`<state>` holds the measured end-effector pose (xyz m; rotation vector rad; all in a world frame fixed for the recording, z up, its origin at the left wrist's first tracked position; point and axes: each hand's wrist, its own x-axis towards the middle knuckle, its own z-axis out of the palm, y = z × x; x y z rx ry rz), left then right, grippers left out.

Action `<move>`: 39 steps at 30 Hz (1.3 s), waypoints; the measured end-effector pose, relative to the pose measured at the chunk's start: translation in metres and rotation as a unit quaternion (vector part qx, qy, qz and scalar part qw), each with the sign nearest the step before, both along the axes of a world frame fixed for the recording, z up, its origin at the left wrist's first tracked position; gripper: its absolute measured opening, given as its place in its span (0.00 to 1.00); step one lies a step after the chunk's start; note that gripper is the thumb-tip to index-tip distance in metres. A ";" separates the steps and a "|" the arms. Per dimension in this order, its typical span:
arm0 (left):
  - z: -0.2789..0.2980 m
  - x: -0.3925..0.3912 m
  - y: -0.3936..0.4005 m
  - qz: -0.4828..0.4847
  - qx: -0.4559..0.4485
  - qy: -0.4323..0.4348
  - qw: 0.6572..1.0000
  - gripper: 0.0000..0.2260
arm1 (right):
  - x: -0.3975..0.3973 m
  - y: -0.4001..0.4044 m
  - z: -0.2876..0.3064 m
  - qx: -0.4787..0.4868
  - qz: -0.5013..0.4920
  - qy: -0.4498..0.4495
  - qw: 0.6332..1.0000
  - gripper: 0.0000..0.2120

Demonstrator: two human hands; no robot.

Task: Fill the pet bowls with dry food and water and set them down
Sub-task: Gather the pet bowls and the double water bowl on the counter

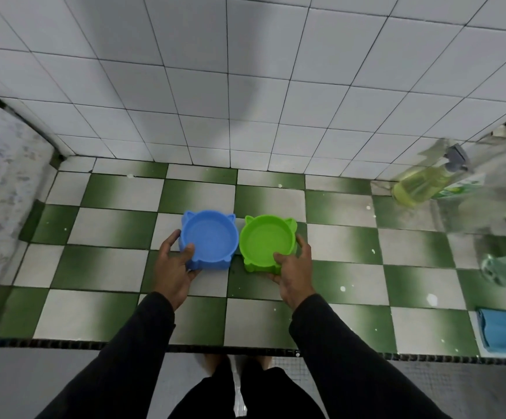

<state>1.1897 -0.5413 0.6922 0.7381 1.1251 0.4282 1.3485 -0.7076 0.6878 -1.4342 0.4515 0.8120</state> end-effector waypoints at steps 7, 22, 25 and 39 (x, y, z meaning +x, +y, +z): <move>-0.004 0.003 0.005 -0.058 0.075 0.095 0.991 0.23 | 0.005 -0.002 -0.007 -0.095 0.076 -0.111 0.986 0.38; -0.011 0.009 0.015 -0.181 0.222 0.244 0.926 0.23 | 0.015 0.001 -0.011 -0.301 0.239 -0.246 0.890 0.19; -0.013 0.011 0.016 -0.185 0.228 0.257 0.921 0.23 | 0.016 0.000 -0.012 -0.309 0.237 -0.244 0.888 0.19; -0.018 0.014 0.017 -0.216 0.252 0.277 0.902 0.23 | 0.019 -0.001 -0.012 -0.313 0.269 -0.270 0.870 0.19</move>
